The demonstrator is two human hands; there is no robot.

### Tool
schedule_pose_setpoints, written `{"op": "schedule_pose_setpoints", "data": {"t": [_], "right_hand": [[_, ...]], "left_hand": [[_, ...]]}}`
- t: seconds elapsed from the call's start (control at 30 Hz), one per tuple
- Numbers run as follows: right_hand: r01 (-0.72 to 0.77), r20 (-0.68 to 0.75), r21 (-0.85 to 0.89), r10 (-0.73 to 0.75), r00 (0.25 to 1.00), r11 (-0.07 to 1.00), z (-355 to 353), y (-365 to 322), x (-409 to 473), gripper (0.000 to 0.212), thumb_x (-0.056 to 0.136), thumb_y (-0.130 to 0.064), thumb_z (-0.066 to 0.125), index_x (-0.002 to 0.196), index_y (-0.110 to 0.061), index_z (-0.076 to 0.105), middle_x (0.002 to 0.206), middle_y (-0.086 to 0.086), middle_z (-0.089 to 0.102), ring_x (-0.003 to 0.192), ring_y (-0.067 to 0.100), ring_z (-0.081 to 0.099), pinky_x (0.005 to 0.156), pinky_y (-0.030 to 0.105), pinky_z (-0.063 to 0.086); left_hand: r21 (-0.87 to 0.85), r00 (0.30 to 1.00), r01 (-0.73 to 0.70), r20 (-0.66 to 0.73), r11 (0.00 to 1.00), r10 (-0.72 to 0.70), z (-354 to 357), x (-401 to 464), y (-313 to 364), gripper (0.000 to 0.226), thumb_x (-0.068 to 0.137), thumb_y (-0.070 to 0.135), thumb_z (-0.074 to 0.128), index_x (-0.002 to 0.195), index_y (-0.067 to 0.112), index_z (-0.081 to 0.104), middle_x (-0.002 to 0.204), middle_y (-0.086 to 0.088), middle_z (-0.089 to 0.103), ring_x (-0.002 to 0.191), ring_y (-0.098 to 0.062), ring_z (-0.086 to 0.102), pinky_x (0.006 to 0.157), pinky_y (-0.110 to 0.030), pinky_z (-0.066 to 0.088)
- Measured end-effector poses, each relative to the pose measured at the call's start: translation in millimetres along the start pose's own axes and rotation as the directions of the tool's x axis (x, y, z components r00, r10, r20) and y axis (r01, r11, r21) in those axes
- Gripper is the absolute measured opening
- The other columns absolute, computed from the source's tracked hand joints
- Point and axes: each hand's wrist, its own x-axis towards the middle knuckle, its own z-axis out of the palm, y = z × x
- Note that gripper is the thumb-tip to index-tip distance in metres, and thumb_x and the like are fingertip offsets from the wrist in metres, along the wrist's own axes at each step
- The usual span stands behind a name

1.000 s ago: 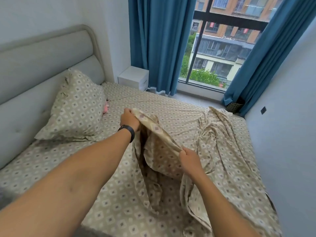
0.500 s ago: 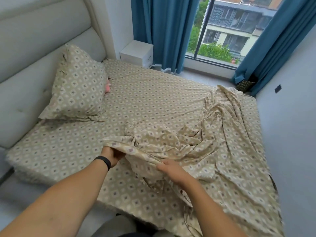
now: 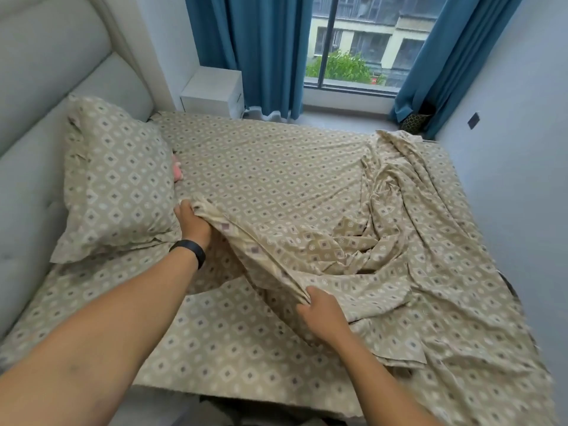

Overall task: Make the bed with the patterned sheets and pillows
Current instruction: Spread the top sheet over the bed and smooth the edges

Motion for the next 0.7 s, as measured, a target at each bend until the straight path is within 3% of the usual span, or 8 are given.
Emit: {"op": "schedule_pose_setpoints", "data": {"t": [0.1, 0.2, 0.3, 0.4, 0.5, 0.57, 0.63, 0.7], "right_hand": [[-0.037, -0.111, -0.001, 0.037, 0.993, 0.999, 19.9, -47.4, 10.2, 0.009, 0.094, -0.023, 0.056, 0.094, -0.014, 0.053, 0.087, 0.007, 0.061, 0.074, 0.022, 0.057, 0.061, 0.036, 0.036], [-0.002, -0.176, -0.04, -0.005, 0.984, 0.999, 31.9, -96.3, 17.1, 0.01, 0.096, -0.023, 0.057, 0.095, -0.015, 0.051, 0.081, 0.002, 0.059, 0.068, 0.017, 0.054, 0.057, 0.034, 0.036], [0.031, -0.206, 0.011, -0.029, 0.978, 0.999, 35.8, -127.7, 29.6, 0.008, 0.092, -0.023, 0.059, 0.09, -0.018, 0.053, 0.076, 0.0, 0.06, 0.067, 0.019, 0.058, 0.059, 0.035, 0.044], [0.021, -0.175, 0.042, -0.014, 0.984, 0.999, 47.8, -135.2, 37.0, 0.003, 0.087, -0.024, 0.059, 0.089, -0.023, 0.059, 0.079, -0.003, 0.064, 0.073, 0.018, 0.061, 0.071, 0.036, 0.053], [-0.015, -0.15, 0.041, 0.021, 0.988, 0.999, 70.6, -129.2, 36.6, 0.006, 0.088, -0.022, 0.057, 0.088, -0.017, 0.055, 0.079, 0.0, 0.062, 0.07, 0.018, 0.057, 0.064, 0.034, 0.045], [-0.026, -0.155, 0.027, 0.03, 0.987, 0.999, 86.6, -123.5, 34.3, 0.005, 0.089, -0.018, 0.055, 0.085, -0.019, 0.052, 0.077, 0.002, 0.062, 0.071, 0.021, 0.058, 0.059, 0.034, 0.04], [0.022, -0.13, -0.027, -0.025, 0.991, 0.999, 104.4, -124.9, 36.1, 0.01, 0.089, -0.011, 0.051, 0.085, -0.02, 0.049, 0.079, 0.002, 0.059, 0.074, 0.024, 0.057, 0.06, 0.034, 0.038], [0.096, -0.113, -0.118, -0.109, 0.988, 0.988, 120.9, -132.6, 39.4, 0.015, 0.087, -0.003, 0.048, 0.089, -0.018, 0.048, 0.087, 0.001, 0.053, 0.08, 0.026, 0.053, 0.064, 0.037, 0.039]], "left_hand": [[-0.169, 0.988, -0.108, 0.092, 0.98, 0.125, -3.5, 56.6, 72.0, 0.039, 0.109, 0.027, 0.031, 0.131, 0.0, 0.05, 0.11, 0.009, 0.044, 0.081, 0.004, 0.046, 0.088, -0.021, 0.049], [-0.258, 0.958, -0.141, 0.208, 0.956, 0.197, -19.4, 94.2, 141.3, 0.039, 0.1, 0.051, 0.044, 0.115, 0.017, 0.056, 0.111, 0.007, 0.059, 0.098, -0.005, 0.058, 0.102, -0.026, 0.047], [-0.311, 0.956, -0.148, 0.197, 0.939, 0.216, -37.1, 97.1, 171.2, 0.032, 0.104, 0.045, 0.039, 0.104, 0.019, 0.057, 0.103, 0.0, 0.06, 0.088, -0.008, 0.06, 0.085, -0.021, 0.052], [-0.225, 0.987, -0.115, 0.083, 0.968, 0.136, -70.6, 98.2, 137.5, 0.037, 0.11, 0.031, 0.031, 0.136, 0.01, 0.046, 0.126, 0.0, 0.053, 0.099, -0.008, 0.052, 0.079, -0.006, 0.045], [-0.115, 0.992, 0.055, -0.104, 0.992, -0.067, -127.0, 111.5, 68.6, 0.047, 0.107, 0.025, 0.036, 0.151, 0.008, 0.031, 0.144, -0.009, 0.045, 0.119, -0.025, 0.049, 0.094, -0.026, 0.043], [-0.003, 0.97, 0.141, -0.199, 0.99, -0.138, -168.6, 117.2, 26.2, 0.042, 0.103, 0.015, 0.041, 0.143, 0.004, 0.041, 0.132, -0.012, 0.05, 0.113, -0.027, 0.051, 0.087, -0.032, 0.045], [-0.036, 0.93, 0.212, -0.299, 0.977, -0.213, -210.0, 121.5, -3.6, 0.019, 0.1, 0.013, 0.042, 0.116, 0.011, 0.052, 0.118, -0.012, 0.05, 0.098, -0.019, 0.044, 0.076, -0.031, 0.043], [0.057, 0.899, 0.275, -0.369, 0.96, -0.236, -245.7, 130.7, -26.8, 0.035, 0.096, 0.004, 0.048, 0.085, 0.035, 0.037, 0.127, -0.019, 0.051, 0.092, -0.018, 0.033, 0.094, -0.039, 0.041]]}}
